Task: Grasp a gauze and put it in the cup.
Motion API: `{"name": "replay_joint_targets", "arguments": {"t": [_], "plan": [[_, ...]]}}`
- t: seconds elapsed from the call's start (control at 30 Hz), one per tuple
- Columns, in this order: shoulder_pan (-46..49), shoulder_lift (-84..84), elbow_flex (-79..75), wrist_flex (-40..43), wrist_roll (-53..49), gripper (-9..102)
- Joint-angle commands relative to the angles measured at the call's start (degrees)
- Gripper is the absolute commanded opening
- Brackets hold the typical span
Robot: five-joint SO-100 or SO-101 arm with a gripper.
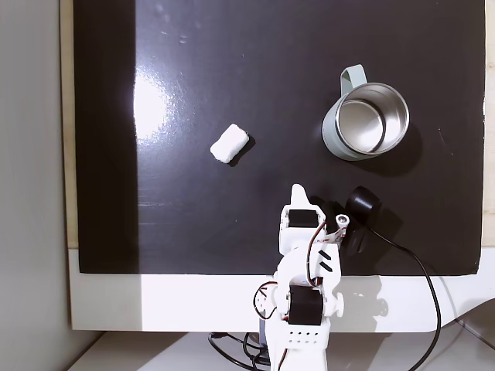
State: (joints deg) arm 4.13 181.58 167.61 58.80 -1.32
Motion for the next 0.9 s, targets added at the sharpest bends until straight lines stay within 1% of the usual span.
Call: {"name": "replay_joint_targets", "arguments": {"t": [0.0,0.67,0.77,0.87], "plan": [[-4.1,0.4,-0.5,-1.1,-3.7,0],[-3.7,0.4,-0.6,-1.2,-4.4,0],[-2.5,0.5,-2.9,-0.1,-4.3,0],[-3.3,0.4,-7.4,1.7,-4.1,0]]}}
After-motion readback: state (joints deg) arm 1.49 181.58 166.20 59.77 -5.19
